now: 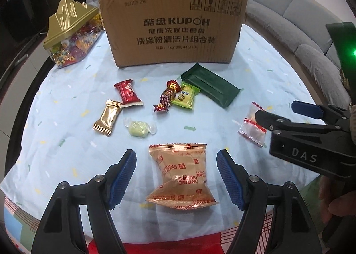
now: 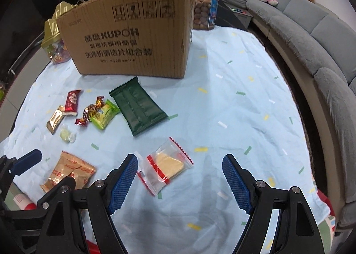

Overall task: Organize snacks
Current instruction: 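Grasp the Fortune biscuit packet with the left tool while the right tool grasps the cheese bag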

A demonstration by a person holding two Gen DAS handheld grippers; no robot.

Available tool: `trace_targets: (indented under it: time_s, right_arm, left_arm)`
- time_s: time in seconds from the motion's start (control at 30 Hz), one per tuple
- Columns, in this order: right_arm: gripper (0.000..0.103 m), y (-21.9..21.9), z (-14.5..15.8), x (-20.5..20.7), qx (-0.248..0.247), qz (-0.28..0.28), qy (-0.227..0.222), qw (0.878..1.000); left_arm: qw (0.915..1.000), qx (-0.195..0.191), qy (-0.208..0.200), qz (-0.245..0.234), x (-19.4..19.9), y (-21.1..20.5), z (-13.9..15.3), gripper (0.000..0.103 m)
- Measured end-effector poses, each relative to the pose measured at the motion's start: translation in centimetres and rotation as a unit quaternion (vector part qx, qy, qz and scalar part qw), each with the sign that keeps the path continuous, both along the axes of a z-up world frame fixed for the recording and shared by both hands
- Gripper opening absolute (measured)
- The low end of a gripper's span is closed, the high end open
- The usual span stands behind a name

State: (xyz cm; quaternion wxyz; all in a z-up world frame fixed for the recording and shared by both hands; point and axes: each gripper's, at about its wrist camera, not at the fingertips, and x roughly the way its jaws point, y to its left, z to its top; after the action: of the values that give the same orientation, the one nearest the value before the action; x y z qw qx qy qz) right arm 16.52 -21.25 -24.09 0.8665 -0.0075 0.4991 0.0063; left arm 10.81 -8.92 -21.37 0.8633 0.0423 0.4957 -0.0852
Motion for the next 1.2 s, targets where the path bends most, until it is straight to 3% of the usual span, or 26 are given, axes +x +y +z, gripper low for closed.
trace_targets:
  time_s: [0.47,0.63,0.9,1.1,1.2]
  right_arm:
    - [0.079,0.7,-3.0,1.3,-0.001,0.012,0.033,0.999]
    - [0.079,0.5,-3.5,1.7,0.002,0.011,0.034,0.999]
    - [0.078,0.9,-3.5,1.7,0.005,0.025,0.033,0.999]
    - [0.057,1.7,-3.1,1.3,0.0,0.045,0.031,0.999]
    - [0.041,2.1,-2.9,1.1,0.002,0.054,0.032,0.998]
  left_arm:
    - [0.9995,-0.005,0.03,0.001,0.6,-0.3,-2.5,0.073]
    - [0.9989,-0.005,0.046,0.001,0.8,-0.4,-3.5,0.061]
    - [0.9991,-0.002,0.042,0.0,0.8,-0.5,-3.7,0.053]
    - [0.9992,-0.002,0.041,-0.002,0.8,-0.4,-3.5,0.046]
    - [0.9993,0.0,0.036,-0.001,0.9,-0.3,-3.3,0.045]
